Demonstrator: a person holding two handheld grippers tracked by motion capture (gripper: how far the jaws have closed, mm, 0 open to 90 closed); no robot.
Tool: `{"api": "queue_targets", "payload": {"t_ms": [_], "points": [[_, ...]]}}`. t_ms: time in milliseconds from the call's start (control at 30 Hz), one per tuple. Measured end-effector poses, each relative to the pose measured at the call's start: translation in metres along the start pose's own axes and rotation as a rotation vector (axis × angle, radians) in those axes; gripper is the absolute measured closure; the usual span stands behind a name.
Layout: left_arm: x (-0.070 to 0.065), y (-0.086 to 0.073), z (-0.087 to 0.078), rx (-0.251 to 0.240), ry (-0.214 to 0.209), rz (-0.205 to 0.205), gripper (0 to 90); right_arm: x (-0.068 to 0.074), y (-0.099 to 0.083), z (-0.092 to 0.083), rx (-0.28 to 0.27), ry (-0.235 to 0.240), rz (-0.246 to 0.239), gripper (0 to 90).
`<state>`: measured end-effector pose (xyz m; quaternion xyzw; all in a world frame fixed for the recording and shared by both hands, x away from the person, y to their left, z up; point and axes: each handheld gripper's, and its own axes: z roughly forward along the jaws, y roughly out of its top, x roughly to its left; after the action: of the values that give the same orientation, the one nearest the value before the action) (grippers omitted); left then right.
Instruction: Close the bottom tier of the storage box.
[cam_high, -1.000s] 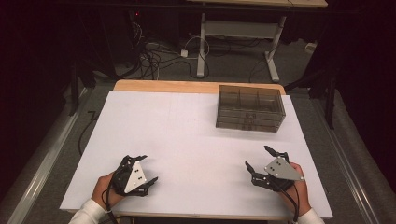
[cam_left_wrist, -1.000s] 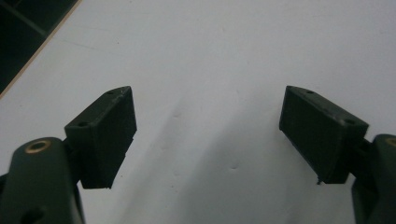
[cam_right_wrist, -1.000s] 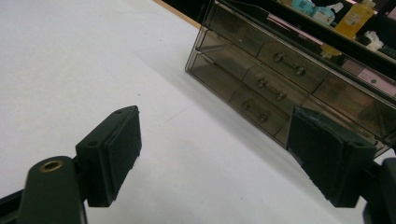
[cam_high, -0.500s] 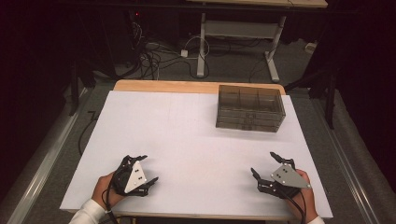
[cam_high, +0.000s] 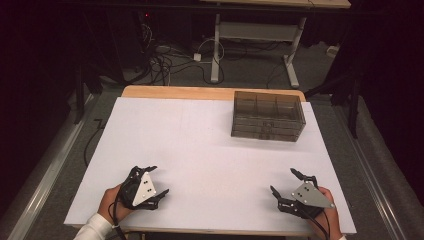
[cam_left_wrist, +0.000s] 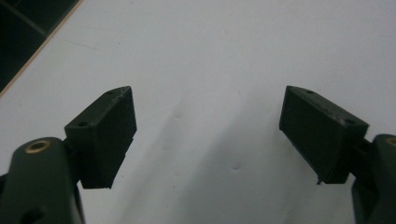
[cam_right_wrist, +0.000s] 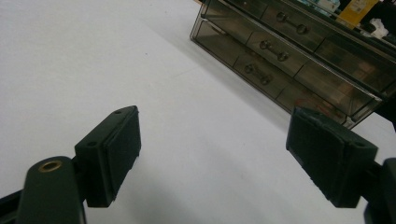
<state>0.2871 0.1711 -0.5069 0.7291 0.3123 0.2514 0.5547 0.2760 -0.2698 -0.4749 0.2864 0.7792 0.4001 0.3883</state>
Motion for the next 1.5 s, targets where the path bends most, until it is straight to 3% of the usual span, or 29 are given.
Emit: {"api": "queue_targets", "payload": {"t_ms": [567,1500], "points": [[-0.0036,-0.0010,-0.0024,0.003,-0.006,0.024,18.1,0.0066,0.0038,-0.0021,-0.013,0.020,-0.014,18.7],[-0.0011,-0.0016,0.0031,0.016,0.002,0.015,18.2,0.0042,0.0030,-0.0022,-0.016,0.031,-0.004,18.7]]}}
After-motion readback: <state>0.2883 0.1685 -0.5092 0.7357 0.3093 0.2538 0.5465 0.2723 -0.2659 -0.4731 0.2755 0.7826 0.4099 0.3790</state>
